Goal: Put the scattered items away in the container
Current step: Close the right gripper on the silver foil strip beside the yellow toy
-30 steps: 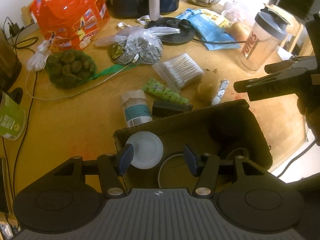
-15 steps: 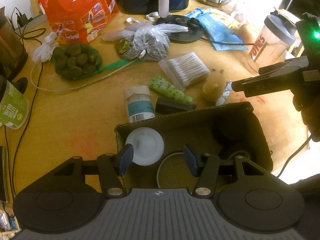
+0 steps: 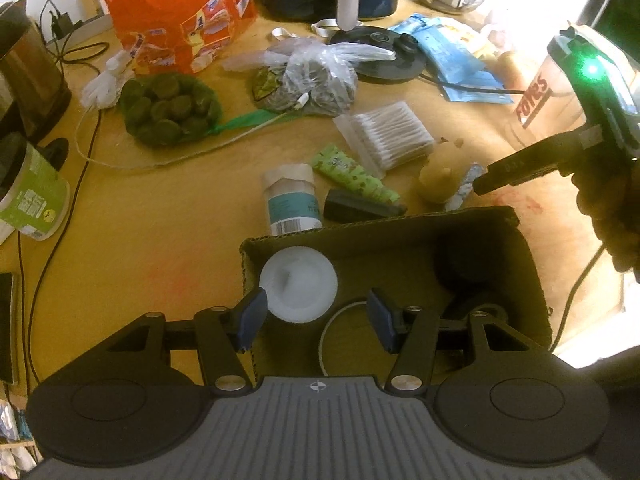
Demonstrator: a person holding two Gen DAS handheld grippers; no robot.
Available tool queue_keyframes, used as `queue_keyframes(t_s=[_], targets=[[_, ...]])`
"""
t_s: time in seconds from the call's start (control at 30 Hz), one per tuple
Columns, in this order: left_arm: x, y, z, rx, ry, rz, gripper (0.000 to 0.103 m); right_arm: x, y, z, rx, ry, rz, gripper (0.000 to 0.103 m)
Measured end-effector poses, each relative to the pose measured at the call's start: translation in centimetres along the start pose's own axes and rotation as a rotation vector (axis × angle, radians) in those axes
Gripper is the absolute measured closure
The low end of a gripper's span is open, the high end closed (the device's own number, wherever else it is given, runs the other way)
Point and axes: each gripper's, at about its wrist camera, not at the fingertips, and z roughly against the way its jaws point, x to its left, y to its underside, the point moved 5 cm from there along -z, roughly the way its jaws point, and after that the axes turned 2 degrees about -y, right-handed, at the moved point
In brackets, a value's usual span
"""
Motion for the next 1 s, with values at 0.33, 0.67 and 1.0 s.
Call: queue_keyframes(t_s=[0.33,0.67,1.0], targets=[[0.6,0.3,0.2,0.007,-0.022,0.037,0.048,-0.4,-1.1,-1.4,0.033,-0.040,-0.123,0.063],[0.7,0.3,0.1,0.007,-0.029,0.036,0.048,-1.7,-2.1,-1.7,0.036,-0.048,-0.304,0.073],[0.4,0.5,0.3,0.004,-0.022,0.006,0.048,-3.0,-3.3,-1.2,-0.042,0.006,-0.329,0.100]])
